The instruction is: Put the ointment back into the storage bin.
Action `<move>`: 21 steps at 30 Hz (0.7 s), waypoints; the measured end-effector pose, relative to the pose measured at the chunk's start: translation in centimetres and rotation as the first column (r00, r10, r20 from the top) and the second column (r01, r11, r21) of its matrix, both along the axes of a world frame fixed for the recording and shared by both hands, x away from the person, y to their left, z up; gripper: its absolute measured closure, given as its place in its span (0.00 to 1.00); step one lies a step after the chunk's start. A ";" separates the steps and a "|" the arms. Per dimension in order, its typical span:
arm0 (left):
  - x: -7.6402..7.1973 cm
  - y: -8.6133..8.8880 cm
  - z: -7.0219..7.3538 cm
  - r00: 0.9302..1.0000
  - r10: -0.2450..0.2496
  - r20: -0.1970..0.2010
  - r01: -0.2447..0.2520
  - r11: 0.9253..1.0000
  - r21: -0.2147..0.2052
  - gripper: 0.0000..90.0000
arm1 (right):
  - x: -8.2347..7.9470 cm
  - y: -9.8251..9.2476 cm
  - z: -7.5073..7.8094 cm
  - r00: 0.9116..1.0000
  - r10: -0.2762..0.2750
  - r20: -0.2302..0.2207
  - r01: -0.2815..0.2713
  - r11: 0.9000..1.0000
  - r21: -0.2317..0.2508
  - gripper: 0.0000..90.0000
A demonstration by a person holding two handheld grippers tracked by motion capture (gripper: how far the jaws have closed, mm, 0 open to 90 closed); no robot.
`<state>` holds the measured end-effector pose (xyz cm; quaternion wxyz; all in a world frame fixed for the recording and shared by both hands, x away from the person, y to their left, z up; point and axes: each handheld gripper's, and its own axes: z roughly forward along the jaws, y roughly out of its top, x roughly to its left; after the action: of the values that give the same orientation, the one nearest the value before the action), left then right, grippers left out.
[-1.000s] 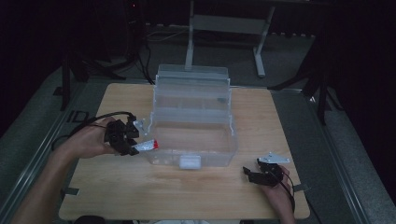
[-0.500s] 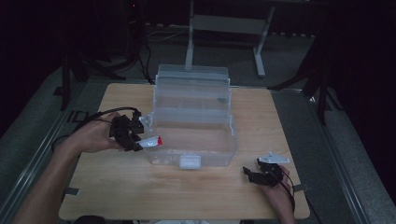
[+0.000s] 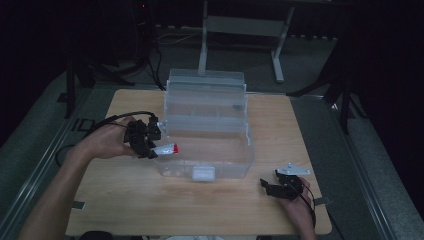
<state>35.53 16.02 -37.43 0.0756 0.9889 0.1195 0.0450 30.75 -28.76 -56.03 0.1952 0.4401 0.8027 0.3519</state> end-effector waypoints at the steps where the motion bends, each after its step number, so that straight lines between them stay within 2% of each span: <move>1: 0.1 -0.1 0.0 1.000 -0.002 -0.001 0.002 1.000 -0.001 0.78 | 0.0 0.0 0.0 1.000 0.000 0.000 0.000 1.000 0.000 0.29; 6: 0.5 -0.3 -0.1 1.000 -0.002 -0.006 0.002 1.000 -0.008 0.78 | 0.0 0.0 0.0 1.000 0.000 0.000 0.000 1.000 0.000 0.28; 21: 0.8 -2.4 0.5 0.999 -0.038 0.003 0.038 0.999 0.017 0.78 | 0.0 0.0 0.0 1.000 0.002 -0.001 -0.002 1.000 -0.001 0.28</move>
<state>36.31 13.63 -36.92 0.0686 0.9915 0.1001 0.0464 30.76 -28.77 -56.03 0.1946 0.4394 0.8033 0.3518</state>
